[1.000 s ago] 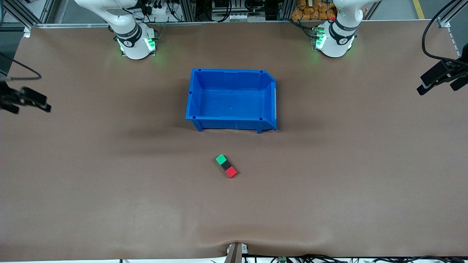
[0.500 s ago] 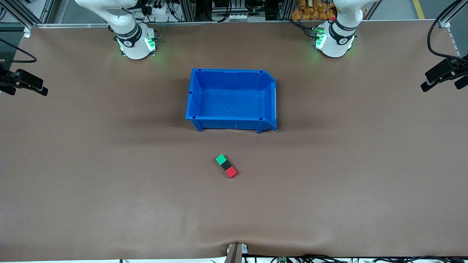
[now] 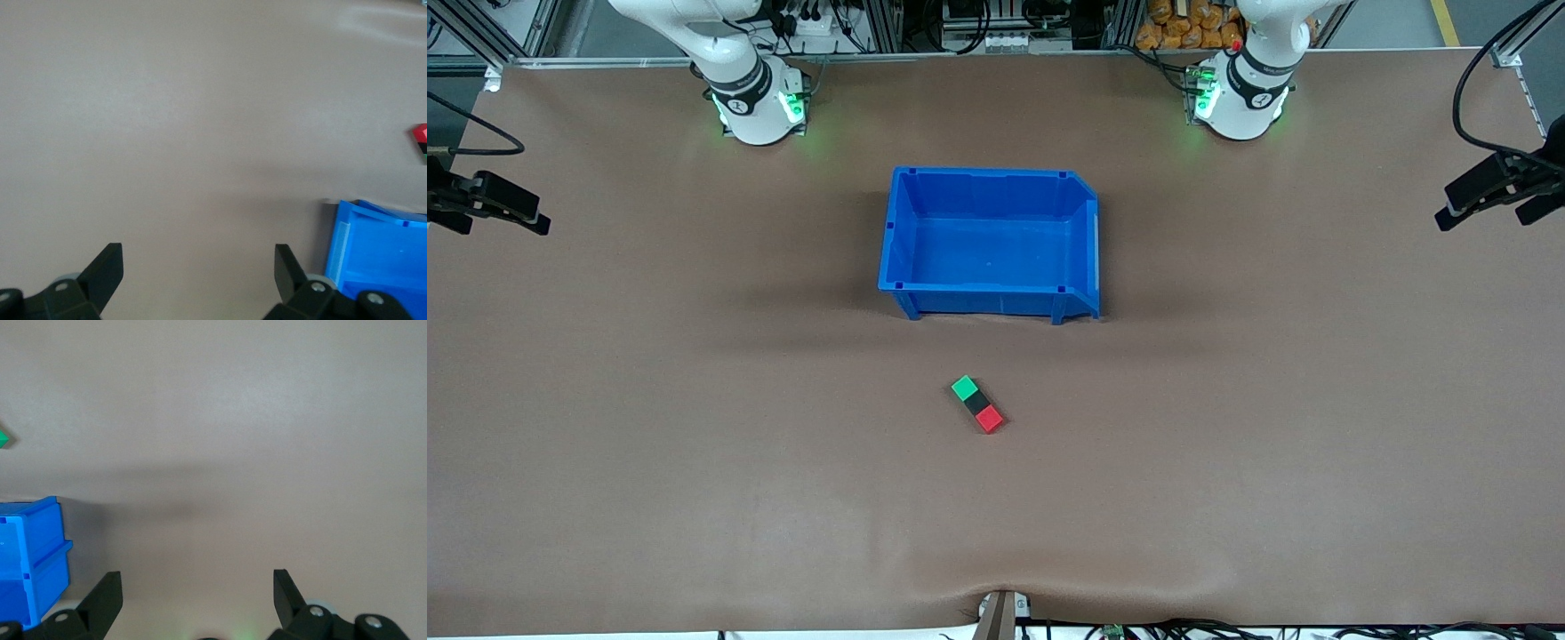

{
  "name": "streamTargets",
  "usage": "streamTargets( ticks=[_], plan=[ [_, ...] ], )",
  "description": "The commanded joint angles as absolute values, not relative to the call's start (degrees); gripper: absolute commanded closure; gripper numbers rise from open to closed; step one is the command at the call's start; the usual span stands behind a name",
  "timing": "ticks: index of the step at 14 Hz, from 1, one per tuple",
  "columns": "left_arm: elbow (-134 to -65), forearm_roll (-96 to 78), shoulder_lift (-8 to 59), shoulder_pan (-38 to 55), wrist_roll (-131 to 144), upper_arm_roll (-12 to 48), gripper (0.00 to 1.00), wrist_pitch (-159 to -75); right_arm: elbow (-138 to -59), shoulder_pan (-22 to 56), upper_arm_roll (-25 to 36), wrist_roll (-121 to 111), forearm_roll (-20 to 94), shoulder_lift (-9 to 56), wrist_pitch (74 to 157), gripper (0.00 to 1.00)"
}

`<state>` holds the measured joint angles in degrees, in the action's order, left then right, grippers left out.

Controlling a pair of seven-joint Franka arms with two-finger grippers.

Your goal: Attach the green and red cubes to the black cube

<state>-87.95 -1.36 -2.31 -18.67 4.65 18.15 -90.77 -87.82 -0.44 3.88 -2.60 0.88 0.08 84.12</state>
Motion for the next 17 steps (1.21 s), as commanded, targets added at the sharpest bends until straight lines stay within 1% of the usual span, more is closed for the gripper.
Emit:
streamTargets(
  ticks=[1, 17],
  plan=[
    [-86.22, -0.09, -2.11, -18.72, 5.62, 18.72, 0.0, -89.65, -89.21, -1.05, 2.99, -2.29, 1.32, -1.32, 84.81, 0.0],
    [-86.22, -0.35, -2.2, -18.9, 5.28, 18.81, 0.0, -88.16, -88.24, 0.09, 3.16, -1.14, 2.46, -0.79, 83.5, 0.0]
  ],
)
